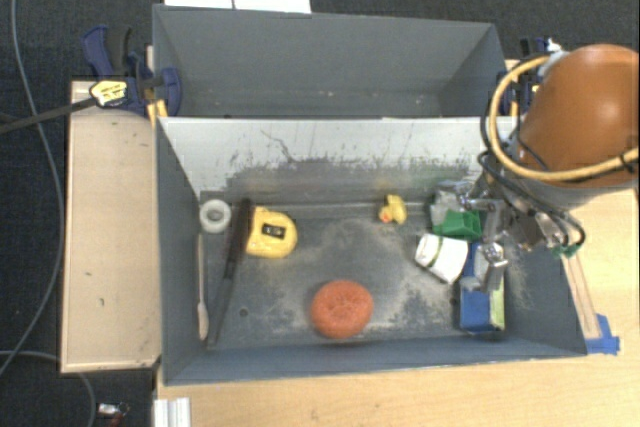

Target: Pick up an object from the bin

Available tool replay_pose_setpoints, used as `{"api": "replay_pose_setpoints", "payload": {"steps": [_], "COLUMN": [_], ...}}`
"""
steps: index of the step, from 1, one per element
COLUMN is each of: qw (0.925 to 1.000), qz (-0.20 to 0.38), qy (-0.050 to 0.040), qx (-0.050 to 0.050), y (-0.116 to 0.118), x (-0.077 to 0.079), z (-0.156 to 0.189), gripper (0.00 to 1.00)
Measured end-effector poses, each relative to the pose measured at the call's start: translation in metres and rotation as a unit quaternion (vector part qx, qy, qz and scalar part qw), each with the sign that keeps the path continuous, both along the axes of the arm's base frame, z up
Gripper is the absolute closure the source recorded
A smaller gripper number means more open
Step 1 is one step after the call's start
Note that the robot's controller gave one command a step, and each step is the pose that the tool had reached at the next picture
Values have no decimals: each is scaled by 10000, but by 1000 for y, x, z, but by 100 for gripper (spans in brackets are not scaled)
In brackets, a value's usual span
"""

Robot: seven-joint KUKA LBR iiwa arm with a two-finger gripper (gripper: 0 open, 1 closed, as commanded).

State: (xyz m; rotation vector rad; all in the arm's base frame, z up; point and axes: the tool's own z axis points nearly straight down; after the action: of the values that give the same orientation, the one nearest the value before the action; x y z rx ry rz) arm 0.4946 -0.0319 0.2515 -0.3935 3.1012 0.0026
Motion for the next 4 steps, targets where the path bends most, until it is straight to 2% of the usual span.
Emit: {"api": "replay_pose_setpoints", "payload": {"steps": [1, 2, 3, 4], "qw": [10000, 9984, 9976, 9996], "qz": [-43, -569, -695, -266], "qy": [-19, -23, -11, -74], "qx": [-5, 5, 8, 15], "y": [-27, 17, 50, 116], "x": [-2, 2, 1, 3], "z": [-46, -63, -95, -127], "gripper": [0, 0, 0, 0]}}
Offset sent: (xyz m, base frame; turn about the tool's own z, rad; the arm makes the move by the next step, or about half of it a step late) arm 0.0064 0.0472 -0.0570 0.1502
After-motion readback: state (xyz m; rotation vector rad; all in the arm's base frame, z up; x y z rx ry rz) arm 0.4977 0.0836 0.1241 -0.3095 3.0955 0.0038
